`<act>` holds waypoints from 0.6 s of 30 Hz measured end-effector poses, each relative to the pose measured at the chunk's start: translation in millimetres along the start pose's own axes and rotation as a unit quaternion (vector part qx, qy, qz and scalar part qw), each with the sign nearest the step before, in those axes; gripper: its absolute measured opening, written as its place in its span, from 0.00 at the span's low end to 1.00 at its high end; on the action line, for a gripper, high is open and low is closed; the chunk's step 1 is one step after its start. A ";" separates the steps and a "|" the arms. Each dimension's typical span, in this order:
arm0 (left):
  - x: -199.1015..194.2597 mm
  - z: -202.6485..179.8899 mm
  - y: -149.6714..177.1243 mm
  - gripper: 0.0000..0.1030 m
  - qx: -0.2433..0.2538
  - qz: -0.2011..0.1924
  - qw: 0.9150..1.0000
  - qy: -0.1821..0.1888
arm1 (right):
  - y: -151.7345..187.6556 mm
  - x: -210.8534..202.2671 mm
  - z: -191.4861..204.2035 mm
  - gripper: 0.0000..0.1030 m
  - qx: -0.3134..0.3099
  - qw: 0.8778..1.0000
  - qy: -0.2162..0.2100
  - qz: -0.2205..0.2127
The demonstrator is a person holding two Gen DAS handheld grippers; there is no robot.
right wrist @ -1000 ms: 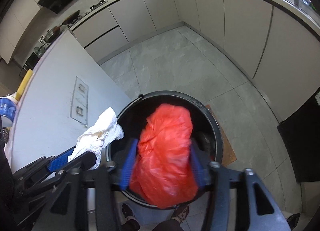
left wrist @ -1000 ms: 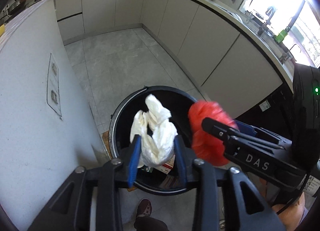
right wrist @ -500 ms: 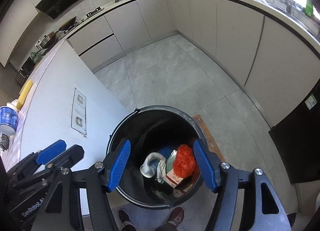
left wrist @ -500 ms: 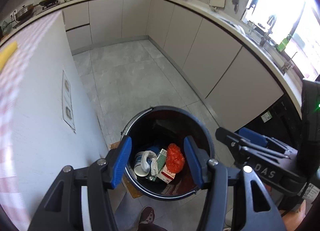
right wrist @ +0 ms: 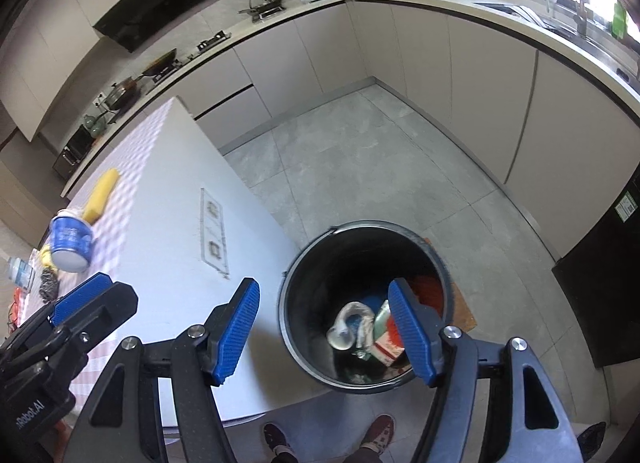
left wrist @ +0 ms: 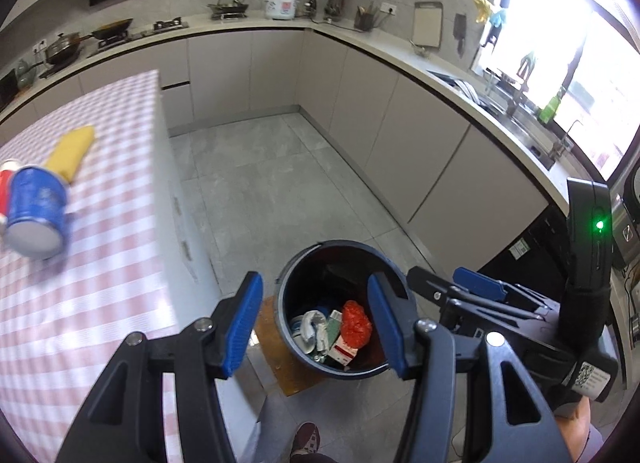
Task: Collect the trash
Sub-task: 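Move both open tools back toward the steel wool and blue bucket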
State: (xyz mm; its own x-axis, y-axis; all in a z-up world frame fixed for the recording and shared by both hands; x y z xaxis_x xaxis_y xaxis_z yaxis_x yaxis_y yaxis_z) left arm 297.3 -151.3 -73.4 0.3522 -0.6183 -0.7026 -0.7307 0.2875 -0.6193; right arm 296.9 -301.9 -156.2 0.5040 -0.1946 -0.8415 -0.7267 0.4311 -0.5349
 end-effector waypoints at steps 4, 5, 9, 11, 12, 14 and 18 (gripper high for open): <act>-20.8 14.8 4.4 0.55 -0.012 -0.005 1.000 -0.011 | 3.0 -17.4 20.8 0.69 -0.009 1.000 -0.002 -0.009; -25.9 18.5 4.9 0.55 -0.015 -0.007 1.000 -0.014 | 3.4 -22.2 27.0 0.69 -0.012 1.000 -0.004 -0.011; -52.4 36.7 7.1 0.58 -0.022 -0.017 0.999 -0.027 | 5.2 -42.1 54.1 0.71 -0.021 0.999 -0.011 -0.022; -66.8 48.4 9.1 0.61 -0.026 -0.026 0.999 -0.036 | 7.3 -50.6 69.7 0.72 -0.027 0.999 -0.017 -0.026; -74.3 54.2 10.8 0.63 -0.028 -0.030 0.998 -0.040 | 8.2 -54.5 78.4 0.72 -0.031 0.999 -0.019 -0.029; -86.8 68.8 12.6 0.64 -0.035 -0.037 0.997 -0.050 | 10.2 -61.1 97.9 0.73 -0.041 0.998 -0.025 -0.032; -111.0 104.2 17.7 0.64 -0.051 -0.049 0.995 -0.071 | 14.2 -71.4 134.8 0.74 -0.055 0.997 -0.040 -0.036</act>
Point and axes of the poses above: each gripper's, at about its wrist camera, not at the fingertips, and x roughly the way its jaws point, z to its left, y to its underside, the point moved 7 cm from there along x, roughly the way its jaws point, and after that the axes turned 15 degrees about y, right-handed, at the moved point
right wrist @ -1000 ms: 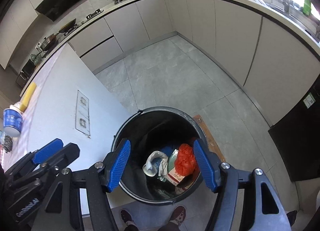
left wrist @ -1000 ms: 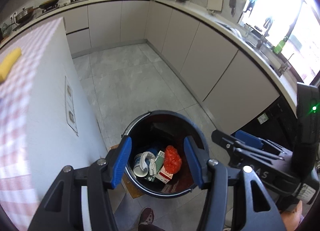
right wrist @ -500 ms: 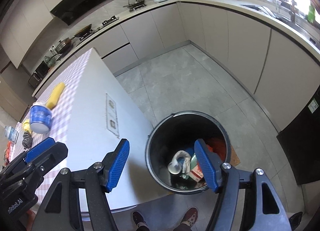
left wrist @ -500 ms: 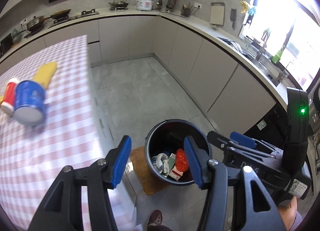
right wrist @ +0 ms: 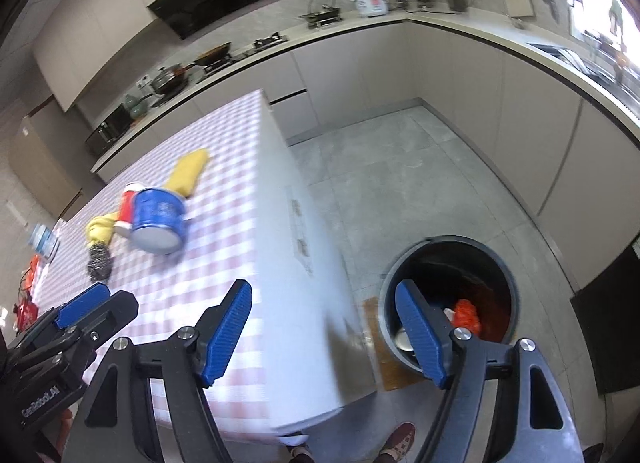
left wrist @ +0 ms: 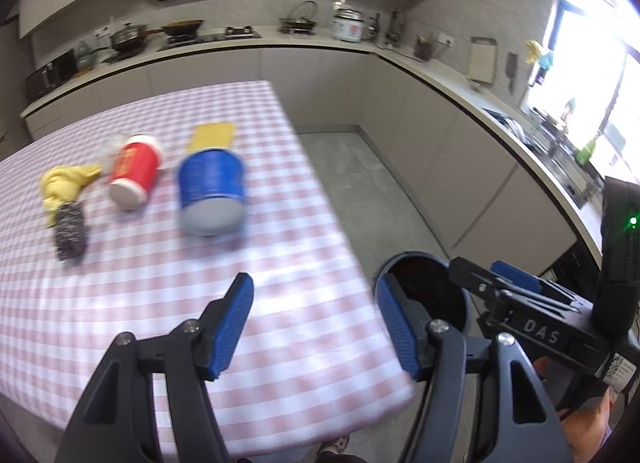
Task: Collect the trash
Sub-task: 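Move both open tools back toward the steel wool and blue bucket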
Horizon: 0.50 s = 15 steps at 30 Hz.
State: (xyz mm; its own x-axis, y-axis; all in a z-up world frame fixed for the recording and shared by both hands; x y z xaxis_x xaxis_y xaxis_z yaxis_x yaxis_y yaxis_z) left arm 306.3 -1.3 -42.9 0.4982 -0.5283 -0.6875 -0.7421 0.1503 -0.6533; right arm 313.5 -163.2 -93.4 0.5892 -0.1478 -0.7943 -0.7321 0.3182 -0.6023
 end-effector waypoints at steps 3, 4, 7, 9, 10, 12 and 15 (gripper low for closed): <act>-13.2 25.1 -0.8 0.64 -0.012 -0.008 1.000 -0.014 | -1.8 -3.5 30.6 0.75 -0.014 1.000 -0.011 -0.004; -18.4 33.8 1.4 0.64 -0.015 -0.010 1.000 -0.018 | -2.1 -4.8 42.3 0.76 -0.019 1.000 -0.014 -0.006; -29.3 59.7 1.5 0.64 -0.027 -0.014 0.999 -0.031 | -1.1 -6.5 71.2 0.76 -0.033 0.999 -0.024 -0.007; -36.8 75.5 1.6 0.64 -0.035 -0.018 0.998 -0.039 | -0.9 -6.8 87.1 0.76 -0.042 0.999 -0.029 -0.009; -40.7 84.4 1.6 0.64 -0.039 -0.020 0.998 -0.044 | -0.6 -7.3 94.8 0.76 -0.045 0.998 -0.031 -0.010; -47.7 100.1 1.5 0.64 -0.044 -0.023 0.997 -0.051 | -0.8 -6.9 109.0 0.76 -0.051 0.998 -0.033 -0.011; -55.0 119.2 0.2 0.64 -0.049 -0.026 0.997 -0.061 | -1.5 -6.4 130.0 0.77 -0.061 0.997 -0.035 -0.013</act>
Point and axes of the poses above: each gripper's, at about its wrist camera, not at the fingertips, and x roughly the way its jaws point, z to its left, y to its underside, the point moved 7 cm from there along x, roughly the way its jaws point, and after that the axes turned 15 degrees about y, right-handed, at the moved point
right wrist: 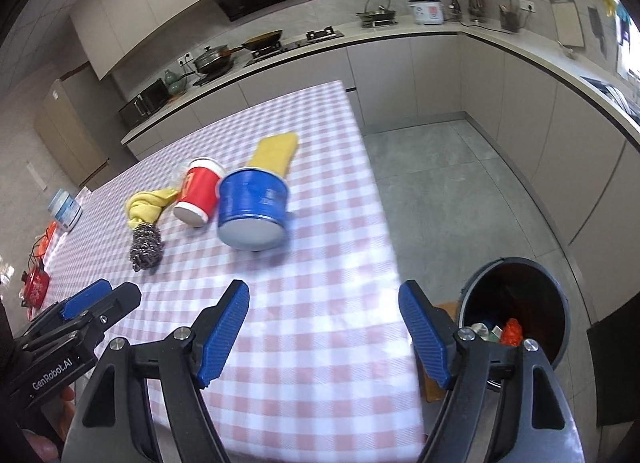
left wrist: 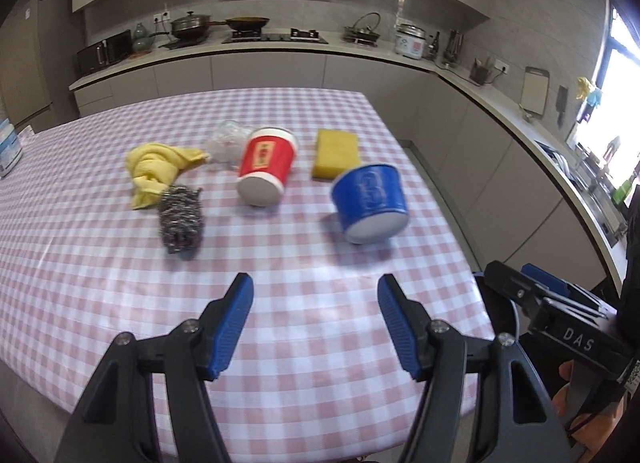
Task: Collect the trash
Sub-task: 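Move both open tools back toward the steel wool and blue bucket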
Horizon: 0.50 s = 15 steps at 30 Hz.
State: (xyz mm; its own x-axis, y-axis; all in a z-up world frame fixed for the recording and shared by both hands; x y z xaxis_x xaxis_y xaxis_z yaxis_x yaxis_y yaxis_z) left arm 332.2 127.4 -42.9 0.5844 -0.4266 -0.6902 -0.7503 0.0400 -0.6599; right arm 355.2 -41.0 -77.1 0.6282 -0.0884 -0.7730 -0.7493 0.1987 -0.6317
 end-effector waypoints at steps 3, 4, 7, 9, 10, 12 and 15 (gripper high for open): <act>-3.2 19.5 -1.8 0.64 -0.005 -0.002 1.000 -0.010 | -3.3 3.9 17.7 0.77 -0.009 1.000 0.000 -0.001; -4.1 25.4 -2.1 0.64 -0.008 -0.002 1.000 -0.011 | -4.3 4.4 20.2 0.77 -0.011 1.000 -0.001 -0.001; -5.2 42.2 -4.0 0.64 -0.015 -0.003 1.000 -0.017 | -6.5 9.6 33.4 0.78 -0.016 1.000 -0.002 0.002; -5.4 50.9 -5.0 0.64 -0.017 -0.002 1.000 -0.020 | -6.8 13.8 42.5 0.79 -0.021 1.000 -0.004 0.004; -5.0 55.3 -5.9 0.64 -0.018 -0.002 1.000 -0.022 | -7.5 16.5 47.7 0.79 -0.024 1.000 -0.004 0.005; -3.6 65.9 -7.5 0.64 -0.022 0.000 0.999 -0.023 | -9.0 20.4 55.4 0.80 -0.029 1.000 -0.004 0.006; -0.3 78.8 -9.7 0.64 -0.027 0.001 0.999 -0.025 | -12.8 27.9 67.8 0.81 -0.036 0.999 -0.005 0.007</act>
Point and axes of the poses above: each gripper's, at about its wrist camera, not at the fingertips, and x roughly the way its jaws point, z to its left, y to its underside, the point moved 7 cm from there along x, roughly the way its jaws point, and after that the axes turned 15 degrees about y, right-handed, at the moved point
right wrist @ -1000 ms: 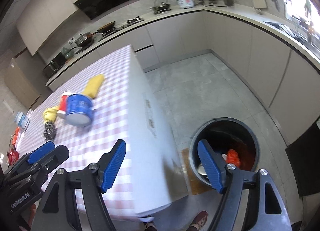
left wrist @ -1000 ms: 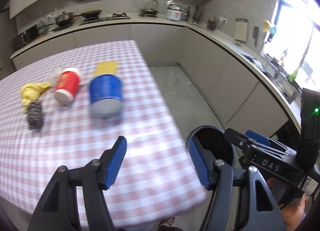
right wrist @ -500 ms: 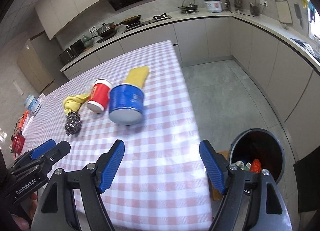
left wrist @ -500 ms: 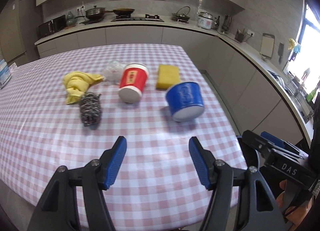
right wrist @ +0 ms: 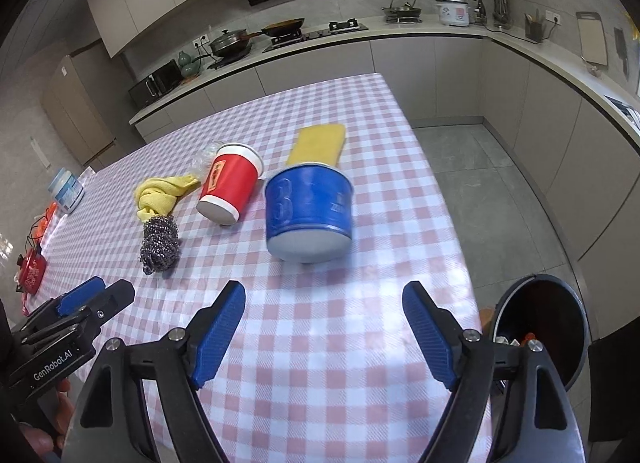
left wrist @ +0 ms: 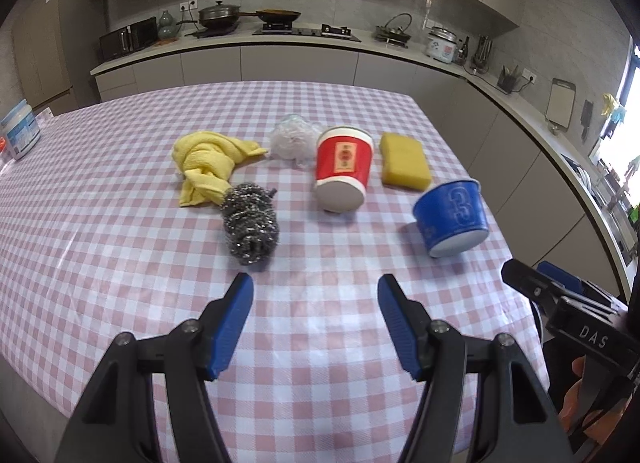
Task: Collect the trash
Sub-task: 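Move both open tools back toward the steel wool and blue bucket, then grasp the steel wool with the left tool while the right tool grasps the blue paper bucket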
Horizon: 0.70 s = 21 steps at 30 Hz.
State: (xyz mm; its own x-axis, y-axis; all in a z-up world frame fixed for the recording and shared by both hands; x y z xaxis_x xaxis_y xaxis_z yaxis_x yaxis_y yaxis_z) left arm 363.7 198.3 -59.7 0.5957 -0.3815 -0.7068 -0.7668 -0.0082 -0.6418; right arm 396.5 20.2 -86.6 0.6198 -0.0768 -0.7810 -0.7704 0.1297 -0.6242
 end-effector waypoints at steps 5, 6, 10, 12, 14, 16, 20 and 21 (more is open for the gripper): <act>12.4 18.8 -7.3 0.64 -0.007 0.007 1.000 -0.006 | -11.5 16.0 12.1 0.82 -0.006 1.000 0.004 0.002; 15.9 23.2 -9.5 0.64 -0.009 0.008 1.000 -0.008 | -14.6 19.5 13.5 0.82 -0.006 1.000 0.004 0.003; 29.3 38.8 -19.3 0.64 -0.017 0.012 1.000 -0.012 | -27.9 35.7 17.5 0.83 -0.001 1.000 0.008 0.004; 35.2 44.7 -24.2 0.64 -0.019 0.013 1.000 -0.011 | -32.4 41.6 20.0 0.83 -0.002 1.000 0.009 0.005; 41.3 50.3 -29.3 0.64 -0.019 0.015 1.000 -0.012 | -35.7 49.1 23.8 0.83 -0.005 1.000 0.011 0.008; 46.3 52.9 -32.0 0.64 -0.019 0.018 1.000 -0.013 | -38.3 55.6 28.3 0.83 -0.007 1.000 0.013 0.011; 57.7 58.6 -36.9 0.64 -0.016 0.024 1.000 -0.014 | -42.0 63.6 31.6 0.83 -0.010 1.000 0.021 0.013; 61.3 60.2 -37.3 0.64 -0.016 0.027 0.999 -0.014 | -42.5 65.8 32.5 0.83 -0.011 1.000 0.022 0.015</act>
State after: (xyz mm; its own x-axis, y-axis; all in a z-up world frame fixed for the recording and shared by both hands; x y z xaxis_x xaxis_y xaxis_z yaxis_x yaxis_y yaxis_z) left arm 443.2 230.9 -96.9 0.5601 -0.3557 -0.7482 -0.8045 -0.0182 -0.5937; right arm 474.9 41.7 -110.8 0.5900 -0.1161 -0.7990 -0.7916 0.1114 -0.6008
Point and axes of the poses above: each gripper's, at about its wrist camera, not at the fingertips, and x roughly the way its jaws point, z to its left, y to its underside, the point moved 7 cm from there along x, roughly the way its jaws point, and after that the axes turned 15 degrees about y, right-handed, at the moved point
